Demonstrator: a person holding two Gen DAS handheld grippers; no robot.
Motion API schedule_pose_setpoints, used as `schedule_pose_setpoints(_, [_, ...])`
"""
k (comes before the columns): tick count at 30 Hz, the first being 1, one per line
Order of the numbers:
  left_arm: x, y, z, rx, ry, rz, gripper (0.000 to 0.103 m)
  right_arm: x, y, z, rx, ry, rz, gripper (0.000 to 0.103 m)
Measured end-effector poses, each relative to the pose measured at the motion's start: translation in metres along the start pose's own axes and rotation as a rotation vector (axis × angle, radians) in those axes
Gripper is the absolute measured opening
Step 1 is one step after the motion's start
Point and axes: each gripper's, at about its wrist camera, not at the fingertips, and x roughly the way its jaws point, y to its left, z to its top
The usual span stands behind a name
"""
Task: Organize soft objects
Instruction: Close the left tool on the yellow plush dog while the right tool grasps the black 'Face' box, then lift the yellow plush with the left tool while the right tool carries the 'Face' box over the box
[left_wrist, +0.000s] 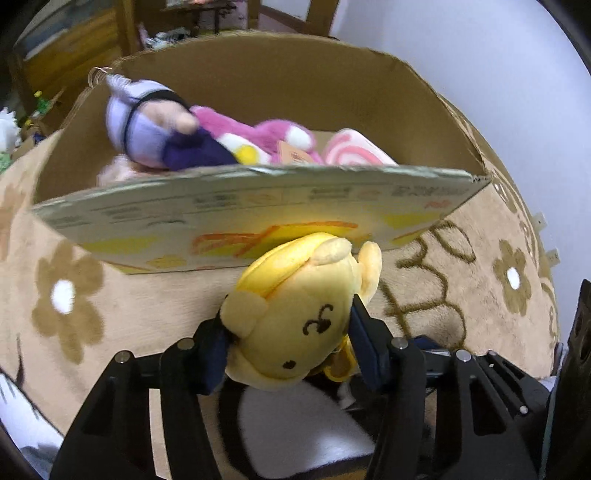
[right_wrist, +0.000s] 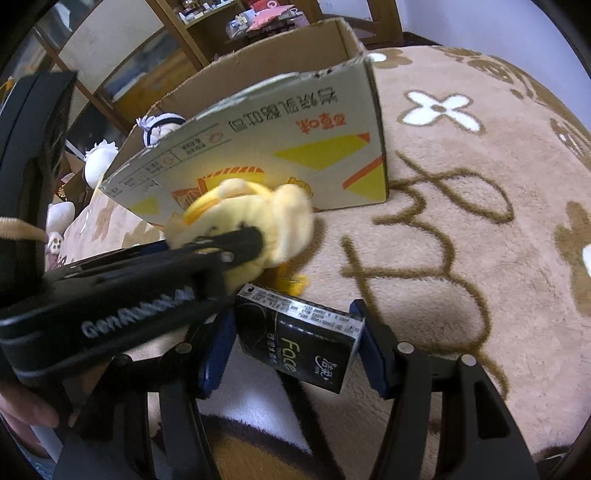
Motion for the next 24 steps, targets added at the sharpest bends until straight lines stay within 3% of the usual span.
schedule_pose_setpoints(12, [-0.064, 0.014, -0.011, -0.015, -0.172, 0.112, 0.057, -0.033, 0.011, 0.002, -0.069, -0.117, -0.022, 0.065])
schedule_pose_setpoints(24, [-0.135, 0.020, -0.026, -0.047, -0.370, 0.169, 0.057, -0.078, 0.021, 0.010, -0.102, -0.271, -0.018, 0.065])
